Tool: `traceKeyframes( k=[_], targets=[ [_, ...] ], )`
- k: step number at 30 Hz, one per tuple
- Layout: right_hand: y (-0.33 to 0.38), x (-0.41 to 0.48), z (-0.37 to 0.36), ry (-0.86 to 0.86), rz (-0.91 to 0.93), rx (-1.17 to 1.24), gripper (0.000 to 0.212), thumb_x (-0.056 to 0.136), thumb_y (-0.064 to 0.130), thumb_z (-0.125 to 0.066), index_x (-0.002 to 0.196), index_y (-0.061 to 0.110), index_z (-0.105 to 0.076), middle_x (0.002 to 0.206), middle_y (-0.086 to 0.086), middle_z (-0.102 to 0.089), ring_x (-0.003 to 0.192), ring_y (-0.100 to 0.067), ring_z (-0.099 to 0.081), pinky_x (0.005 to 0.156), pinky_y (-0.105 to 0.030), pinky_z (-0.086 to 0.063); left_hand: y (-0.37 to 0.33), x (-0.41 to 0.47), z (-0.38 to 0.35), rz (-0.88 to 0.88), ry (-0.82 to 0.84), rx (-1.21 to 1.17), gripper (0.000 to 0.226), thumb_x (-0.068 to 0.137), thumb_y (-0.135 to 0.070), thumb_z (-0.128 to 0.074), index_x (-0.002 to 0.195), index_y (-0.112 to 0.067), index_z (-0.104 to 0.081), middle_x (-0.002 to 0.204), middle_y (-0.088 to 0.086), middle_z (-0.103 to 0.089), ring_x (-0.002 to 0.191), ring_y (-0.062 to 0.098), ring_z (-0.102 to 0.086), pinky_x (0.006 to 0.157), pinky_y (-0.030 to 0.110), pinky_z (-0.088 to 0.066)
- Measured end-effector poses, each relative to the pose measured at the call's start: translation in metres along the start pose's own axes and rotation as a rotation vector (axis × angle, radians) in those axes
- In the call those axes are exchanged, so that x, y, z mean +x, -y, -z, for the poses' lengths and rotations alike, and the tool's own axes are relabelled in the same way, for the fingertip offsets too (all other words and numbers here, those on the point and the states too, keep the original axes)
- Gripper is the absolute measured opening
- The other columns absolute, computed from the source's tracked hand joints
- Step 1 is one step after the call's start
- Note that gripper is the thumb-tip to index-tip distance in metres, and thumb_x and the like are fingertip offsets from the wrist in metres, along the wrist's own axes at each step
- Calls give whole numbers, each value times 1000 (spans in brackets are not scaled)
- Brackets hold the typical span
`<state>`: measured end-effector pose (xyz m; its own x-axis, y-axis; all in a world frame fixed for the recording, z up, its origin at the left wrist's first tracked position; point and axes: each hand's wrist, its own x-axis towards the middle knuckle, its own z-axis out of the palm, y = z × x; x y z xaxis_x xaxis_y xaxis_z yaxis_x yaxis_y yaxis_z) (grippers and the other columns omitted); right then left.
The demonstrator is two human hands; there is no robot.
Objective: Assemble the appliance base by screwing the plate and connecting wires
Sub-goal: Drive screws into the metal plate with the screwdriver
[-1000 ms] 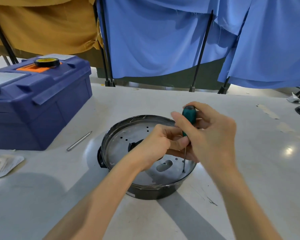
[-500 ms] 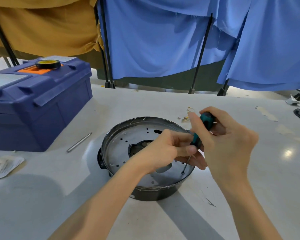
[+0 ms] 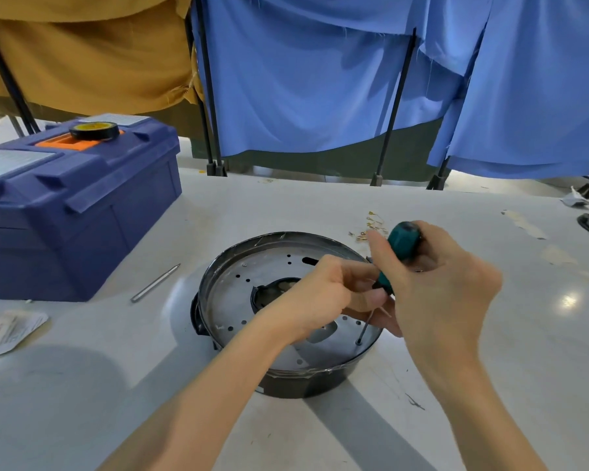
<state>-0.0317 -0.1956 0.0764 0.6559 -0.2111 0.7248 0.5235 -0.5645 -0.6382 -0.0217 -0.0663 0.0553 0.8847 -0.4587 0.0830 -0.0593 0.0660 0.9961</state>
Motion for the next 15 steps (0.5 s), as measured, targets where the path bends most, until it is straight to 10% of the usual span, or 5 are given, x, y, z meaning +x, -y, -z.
traceKeyframes(
  k=[6, 15],
  targets=[
    [-1, 24, 21, 575, -23, 478, 36, 83, 36, -61, 117, 26, -68, 105, 13, -74, 96, -11, -72, 83, -29, -59, 2, -5, 9, -9, 80, -57, 24, 95, 3, -47, 111, 2, -65, 99, 20, -73, 97, 36, -70, 93, 36, -53],
    [1, 4, 0, -136, 54, -53, 27, 81, 34, -78, 80, 8, -71, 61, -1, -64, 53, -23, -60, 62, -13, -44, -1, 0, 0, -1, 31, -40, 19, 95, 0, -54, 109, -2, -67, 90, 8, -75, 83, 27, -74, 77, 26, -57]
  ],
)
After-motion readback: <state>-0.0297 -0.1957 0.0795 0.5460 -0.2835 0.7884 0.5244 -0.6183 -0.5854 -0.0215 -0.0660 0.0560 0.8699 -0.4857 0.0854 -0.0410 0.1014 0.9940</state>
